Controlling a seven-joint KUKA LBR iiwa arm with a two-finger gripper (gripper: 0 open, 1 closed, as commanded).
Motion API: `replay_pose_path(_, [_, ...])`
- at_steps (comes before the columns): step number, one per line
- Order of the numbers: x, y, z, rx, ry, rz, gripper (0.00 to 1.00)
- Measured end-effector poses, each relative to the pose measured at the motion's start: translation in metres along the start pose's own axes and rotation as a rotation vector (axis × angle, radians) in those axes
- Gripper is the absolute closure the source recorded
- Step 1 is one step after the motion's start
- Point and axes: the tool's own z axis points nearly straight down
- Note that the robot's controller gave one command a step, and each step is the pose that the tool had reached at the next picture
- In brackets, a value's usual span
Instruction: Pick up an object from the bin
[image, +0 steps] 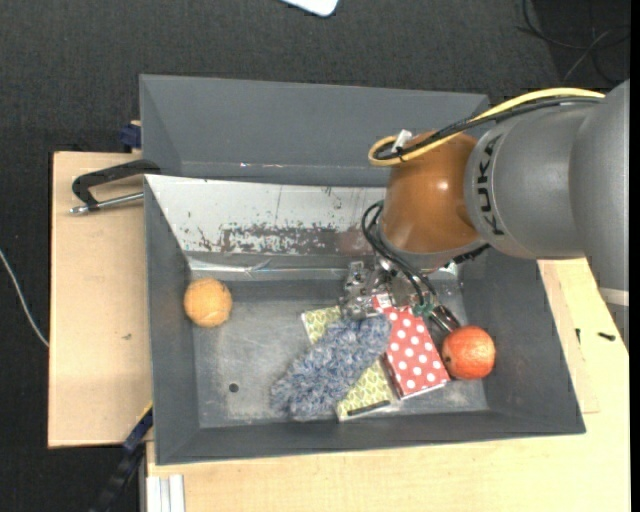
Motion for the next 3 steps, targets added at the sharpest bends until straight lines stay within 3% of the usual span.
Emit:
replay_pose_path(1, [0.074, -0.04, -0.125, -0.003, 0.009, -0.411, 1.0])
replay_pose_path(2, [0.088, -0.051, -0.157, -0.002, 0.006, -0.496, 0.0])
replay_pose_path(3, [0.081, -0.038, -0.109, 0.001, 0.002, -0.472, 0.0])
